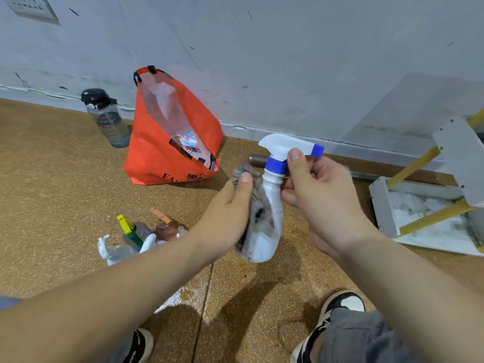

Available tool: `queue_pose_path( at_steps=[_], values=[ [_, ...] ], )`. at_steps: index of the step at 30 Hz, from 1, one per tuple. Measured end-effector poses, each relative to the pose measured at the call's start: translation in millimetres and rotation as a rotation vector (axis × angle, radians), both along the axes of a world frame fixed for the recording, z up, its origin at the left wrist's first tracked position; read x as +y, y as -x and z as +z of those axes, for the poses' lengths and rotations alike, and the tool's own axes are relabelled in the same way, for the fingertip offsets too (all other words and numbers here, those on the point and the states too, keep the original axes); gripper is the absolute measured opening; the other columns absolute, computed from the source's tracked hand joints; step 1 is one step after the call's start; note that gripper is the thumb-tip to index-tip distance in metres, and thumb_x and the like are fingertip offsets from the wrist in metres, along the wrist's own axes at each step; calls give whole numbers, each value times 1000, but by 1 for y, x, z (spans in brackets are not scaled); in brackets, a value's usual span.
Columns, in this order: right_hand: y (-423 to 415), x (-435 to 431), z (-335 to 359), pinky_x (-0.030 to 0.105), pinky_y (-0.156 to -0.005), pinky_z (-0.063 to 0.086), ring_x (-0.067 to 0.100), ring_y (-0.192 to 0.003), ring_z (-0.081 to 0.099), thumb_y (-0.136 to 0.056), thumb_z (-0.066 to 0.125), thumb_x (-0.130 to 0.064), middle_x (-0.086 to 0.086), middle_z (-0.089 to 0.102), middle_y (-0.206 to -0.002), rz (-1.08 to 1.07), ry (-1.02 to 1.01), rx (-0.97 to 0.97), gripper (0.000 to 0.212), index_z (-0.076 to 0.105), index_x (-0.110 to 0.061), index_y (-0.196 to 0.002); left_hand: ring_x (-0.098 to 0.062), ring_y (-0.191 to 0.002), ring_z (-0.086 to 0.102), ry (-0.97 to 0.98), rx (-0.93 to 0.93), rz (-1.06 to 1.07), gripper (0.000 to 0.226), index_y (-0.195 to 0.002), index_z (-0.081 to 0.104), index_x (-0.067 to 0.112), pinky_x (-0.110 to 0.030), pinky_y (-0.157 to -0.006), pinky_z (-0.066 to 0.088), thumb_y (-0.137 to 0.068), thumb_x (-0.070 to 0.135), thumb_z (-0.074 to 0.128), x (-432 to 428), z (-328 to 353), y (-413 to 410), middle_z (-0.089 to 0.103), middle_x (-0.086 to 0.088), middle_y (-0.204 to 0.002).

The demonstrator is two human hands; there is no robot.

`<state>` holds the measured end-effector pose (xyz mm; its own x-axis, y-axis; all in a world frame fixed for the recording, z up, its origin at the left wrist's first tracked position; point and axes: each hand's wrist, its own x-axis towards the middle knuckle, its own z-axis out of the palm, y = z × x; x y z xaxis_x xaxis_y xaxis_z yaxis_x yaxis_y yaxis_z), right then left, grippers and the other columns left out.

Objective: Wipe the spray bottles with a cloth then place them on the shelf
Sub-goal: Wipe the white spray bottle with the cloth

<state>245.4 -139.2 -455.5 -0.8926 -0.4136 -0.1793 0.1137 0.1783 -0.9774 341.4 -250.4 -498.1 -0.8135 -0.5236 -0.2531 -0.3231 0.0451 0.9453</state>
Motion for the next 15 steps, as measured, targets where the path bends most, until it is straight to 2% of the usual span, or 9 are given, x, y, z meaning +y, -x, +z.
queue_pose_path(
  at_steps=[1,3,5,8,10,12,13,14,15],
  values=[
    [2,0,-2,59,-86,60,38,-83,74,-87,63,-60,13,76,-83,-7,2,-16,52,69,-9,-99,-2,-116,59,186,56,-47,38,-128,56,29,-27,-102,41,-109,53,35,9,1,-3,65,16,-120],
    [4,-1,-5,44,-77,59,25,-68,70,-96,63,-51,4,71,-69,-20,10,-34,40,68,-12,-92,-10,-128,52,518,144,-161,48,-145,43,24,-33,-108,41,-104,49,41,22,-1,-8,58,6,-135],
    [0,-1,-6,41,-77,60,14,-71,69,-103,60,-41,-1,73,-73,-7,15,-54,32,70,-11,-97,-15,-135,49,597,170,-167,61,-154,34,18,-37,-113,40,-101,46,46,22,-4,-10,51,1,-143],
    [-5,0,-4,48,-94,61,21,-96,77,-106,56,-34,7,80,-100,44,61,-98,26,72,-13,-112,-4,-123,56,410,170,-125,42,-141,45,32,-36,-107,46,-104,52,42,13,-9,-13,61,13,-131],
    [-6,1,-3,48,-96,60,20,-98,77,-107,55,-33,3,80,-99,18,66,-106,24,72,-16,-113,12,-111,59,198,120,-89,30,-125,53,41,-20,-97,48,-107,56,36,11,-6,-16,65,21,-119],
    [-4,1,-1,51,-97,59,21,-95,76,-106,57,-34,1,78,-92,-56,69,-118,26,72,-13,-110,24,-88,59,-32,17,3,26,-107,53,44,0,-76,43,-107,56,31,13,-6,-16,62,27,-101],
    [-1,2,0,55,-98,58,25,-97,76,-106,57,-34,6,78,-94,-90,75,-124,27,72,-11,-109,19,-80,62,-144,-39,47,27,-105,54,43,-1,-72,45,-107,56,30,13,-12,-18,62,25,-96],
    [3,2,0,58,-99,56,29,-101,75,-105,58,-35,12,78,-100,-117,82,-128,29,72,-10,-107,10,-83,67,-278,-112,94,31,-110,57,40,-10,-79,53,-107,57,31,12,-17,-20,68,17,-93],
    [6,2,1,59,-100,55,31,-105,74,-105,58,-36,18,77,-106,-134,88,-131,30,72,-10,-105,-7,-90,74,-438,-189,136,42,-120,62,29,-29,-90,60,-107,57,33,11,-22,-21,76,3,-94]
  ],
)
